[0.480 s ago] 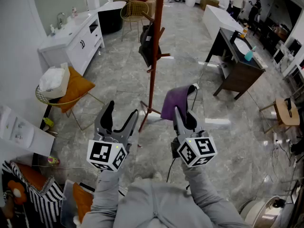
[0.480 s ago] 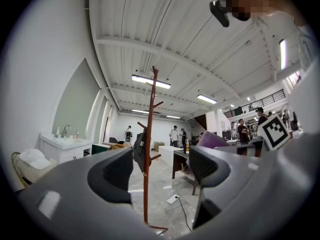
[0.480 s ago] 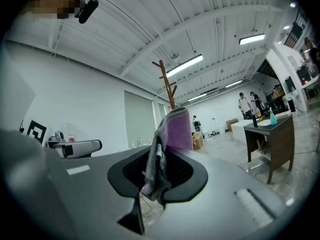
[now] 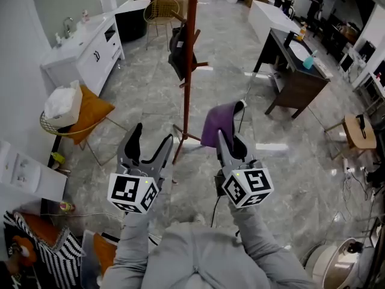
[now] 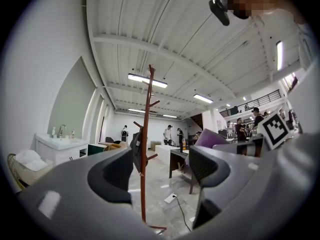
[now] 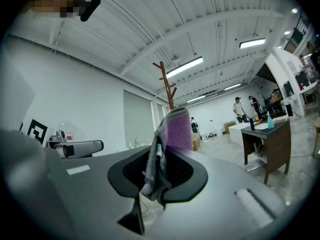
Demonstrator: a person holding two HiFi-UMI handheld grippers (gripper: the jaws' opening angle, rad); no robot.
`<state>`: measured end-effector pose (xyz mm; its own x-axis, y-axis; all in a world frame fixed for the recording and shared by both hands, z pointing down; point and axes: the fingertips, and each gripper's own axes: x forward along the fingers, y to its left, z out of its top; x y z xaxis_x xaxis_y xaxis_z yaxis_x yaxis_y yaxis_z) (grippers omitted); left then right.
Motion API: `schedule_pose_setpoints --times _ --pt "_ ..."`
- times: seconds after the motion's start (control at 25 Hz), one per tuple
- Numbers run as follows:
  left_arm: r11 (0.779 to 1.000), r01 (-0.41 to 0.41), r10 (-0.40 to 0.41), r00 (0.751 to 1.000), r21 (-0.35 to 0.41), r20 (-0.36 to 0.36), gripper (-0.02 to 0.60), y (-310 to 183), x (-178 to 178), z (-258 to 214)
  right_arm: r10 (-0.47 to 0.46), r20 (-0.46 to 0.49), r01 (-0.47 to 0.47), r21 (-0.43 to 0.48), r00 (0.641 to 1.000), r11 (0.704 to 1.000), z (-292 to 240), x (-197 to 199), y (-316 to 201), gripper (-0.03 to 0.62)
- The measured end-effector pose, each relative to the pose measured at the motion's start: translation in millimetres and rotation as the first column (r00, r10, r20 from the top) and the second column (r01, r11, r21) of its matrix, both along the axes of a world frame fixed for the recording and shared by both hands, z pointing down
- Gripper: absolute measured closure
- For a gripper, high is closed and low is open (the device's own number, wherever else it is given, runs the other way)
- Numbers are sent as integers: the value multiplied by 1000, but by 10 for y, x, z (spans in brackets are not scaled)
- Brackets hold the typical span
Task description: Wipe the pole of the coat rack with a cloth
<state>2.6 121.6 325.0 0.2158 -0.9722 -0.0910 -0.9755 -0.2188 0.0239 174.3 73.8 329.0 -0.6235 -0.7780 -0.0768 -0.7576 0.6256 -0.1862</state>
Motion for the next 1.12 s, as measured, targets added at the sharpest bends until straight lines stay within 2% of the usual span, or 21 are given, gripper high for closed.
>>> schedule_pose_setpoints --times 0.64,1.12 --pt "1000 -9 9 1000 -6 17 202 -60 -33 -1 1 -18 -1 14 1000 1000 -29 -65 -25 540" --pt "1000 -21 21 1000 -2 4 202 -64 -121 3 14 -29 -14 20 999 1000 -57 -142 -3 540"
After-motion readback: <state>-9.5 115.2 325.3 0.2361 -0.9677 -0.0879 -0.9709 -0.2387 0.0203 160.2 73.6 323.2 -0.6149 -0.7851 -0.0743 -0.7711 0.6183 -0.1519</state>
